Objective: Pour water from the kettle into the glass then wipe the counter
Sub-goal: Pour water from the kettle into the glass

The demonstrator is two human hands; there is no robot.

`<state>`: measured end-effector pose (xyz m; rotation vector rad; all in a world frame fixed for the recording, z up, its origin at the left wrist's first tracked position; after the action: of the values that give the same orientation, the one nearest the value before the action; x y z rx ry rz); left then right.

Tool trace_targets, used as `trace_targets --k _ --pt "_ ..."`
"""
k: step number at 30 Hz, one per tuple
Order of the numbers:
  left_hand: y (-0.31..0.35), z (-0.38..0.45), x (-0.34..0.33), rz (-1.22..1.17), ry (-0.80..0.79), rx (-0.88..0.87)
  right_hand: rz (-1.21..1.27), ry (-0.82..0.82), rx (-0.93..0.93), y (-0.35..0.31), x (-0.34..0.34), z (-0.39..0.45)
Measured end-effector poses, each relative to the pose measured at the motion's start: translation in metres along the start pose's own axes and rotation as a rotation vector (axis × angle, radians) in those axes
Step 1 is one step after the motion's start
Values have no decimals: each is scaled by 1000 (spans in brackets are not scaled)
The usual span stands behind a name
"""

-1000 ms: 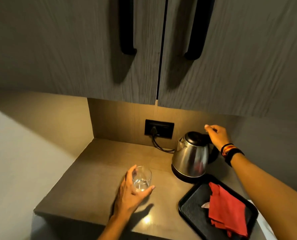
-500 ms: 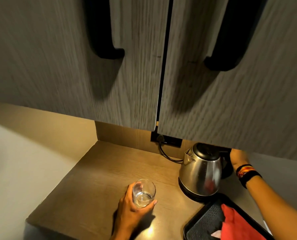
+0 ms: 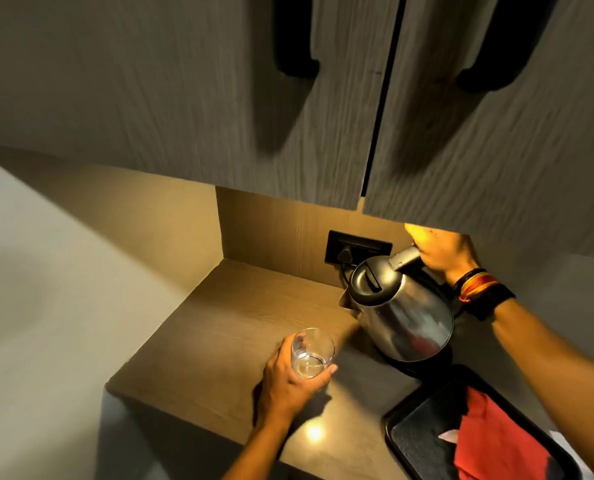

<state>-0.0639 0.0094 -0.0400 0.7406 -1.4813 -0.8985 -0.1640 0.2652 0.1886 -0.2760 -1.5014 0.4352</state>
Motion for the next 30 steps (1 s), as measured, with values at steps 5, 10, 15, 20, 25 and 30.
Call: trace_targets --k 5,10,15,20,25,30 --pt "-7 0 2 36 39 35 3 223 108 -29 2 -13" --pt "-9 0 3 90 55 71 -100 208 179 -50 -6 -16" --pt "-13 4 1 75 76 74 -240 198 178 -61 -12 -20" --pt "-11 2 2 29 113 27 -370 223 218 -73 -13 -22" --pt "-9 0 3 19 123 1 -506 251 237 -88 -17 -24" --pt "-8 -1 5 3 115 -13 -555 277 269 -98 -17 -27"
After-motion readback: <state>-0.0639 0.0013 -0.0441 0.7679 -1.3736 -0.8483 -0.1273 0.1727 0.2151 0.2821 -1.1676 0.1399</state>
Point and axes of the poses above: each hand's wrist, its own z-axis towards the middle knuckle, its own x-axis out of the back of the hand, y = z × x, the point moved 5 cm from there along z, towards the middle knuckle, and after that the axes turned 15 degrees about -y, right-handed, at the moved point
